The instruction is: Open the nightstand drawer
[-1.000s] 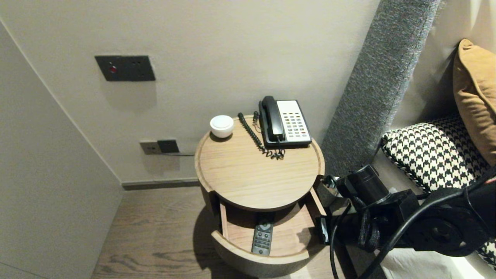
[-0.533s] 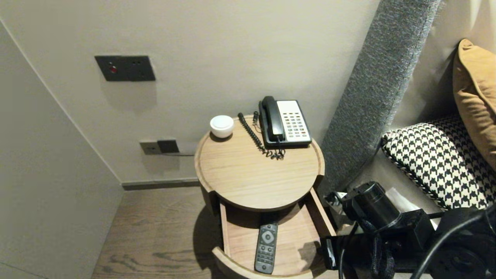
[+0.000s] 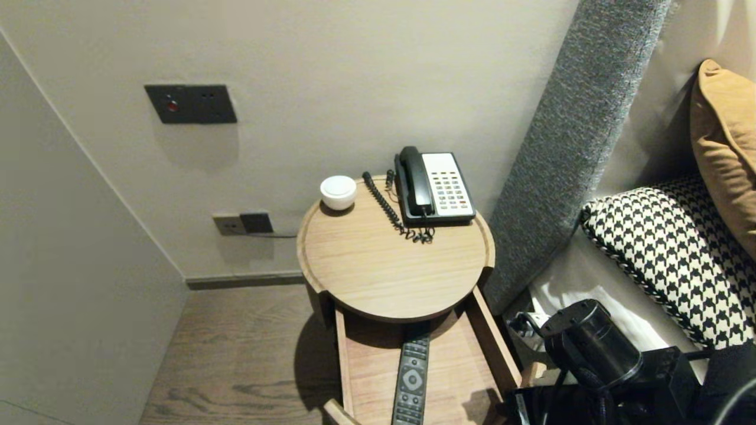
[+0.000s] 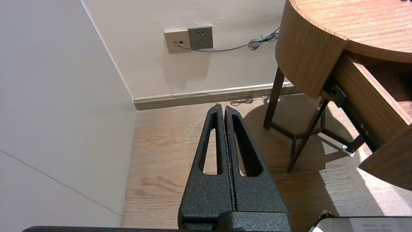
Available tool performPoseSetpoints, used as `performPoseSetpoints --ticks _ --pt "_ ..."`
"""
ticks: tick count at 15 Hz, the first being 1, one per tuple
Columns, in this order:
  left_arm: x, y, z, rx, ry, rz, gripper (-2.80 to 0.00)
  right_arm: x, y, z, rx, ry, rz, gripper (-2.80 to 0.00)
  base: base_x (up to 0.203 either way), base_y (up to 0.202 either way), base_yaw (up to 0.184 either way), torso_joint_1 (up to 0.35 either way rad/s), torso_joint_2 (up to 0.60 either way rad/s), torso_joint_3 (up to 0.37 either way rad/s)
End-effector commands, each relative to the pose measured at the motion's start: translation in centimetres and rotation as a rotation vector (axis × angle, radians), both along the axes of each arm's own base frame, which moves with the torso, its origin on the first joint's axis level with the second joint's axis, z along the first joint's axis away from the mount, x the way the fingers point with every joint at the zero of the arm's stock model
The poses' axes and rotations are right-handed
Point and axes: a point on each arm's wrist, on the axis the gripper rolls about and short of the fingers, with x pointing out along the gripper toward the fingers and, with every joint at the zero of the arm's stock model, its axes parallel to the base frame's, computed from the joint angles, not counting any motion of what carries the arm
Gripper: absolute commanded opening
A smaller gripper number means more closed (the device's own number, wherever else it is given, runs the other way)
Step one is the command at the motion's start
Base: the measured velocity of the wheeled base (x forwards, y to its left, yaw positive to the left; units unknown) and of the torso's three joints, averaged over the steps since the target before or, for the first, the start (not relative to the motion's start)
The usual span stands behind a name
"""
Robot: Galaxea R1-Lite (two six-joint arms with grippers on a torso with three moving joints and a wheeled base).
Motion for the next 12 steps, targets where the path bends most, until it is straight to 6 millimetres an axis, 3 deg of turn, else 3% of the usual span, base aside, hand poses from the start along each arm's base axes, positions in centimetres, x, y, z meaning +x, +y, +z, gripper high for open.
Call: performPoseSetpoints --ticks 1,6,12 --pt "0.0 0.0 0.0 0.0 0.0 0.0 -2.8 -1.0 -0.1 0.2 0.012 -0.001 0.013 -2.8 0.0 0.0 0.0 0.0 0.0 0.0" --pt "0.0 0.0 0.0 0.0 0.0 0.0 -2.8 -0.9 -0.2 0.8 0.04 -0.031 0.005 -2.8 0.0 0.0 0.0 0.0 0.0 0.0" --pt "0.0 0.0 0.0 0.0 0.0 0.0 -2.8 2.4 0.9 4.7 0.109 -0.207 -0.075 -2.8 0.0 0.0 0.0 0.0 0.0 0.0"
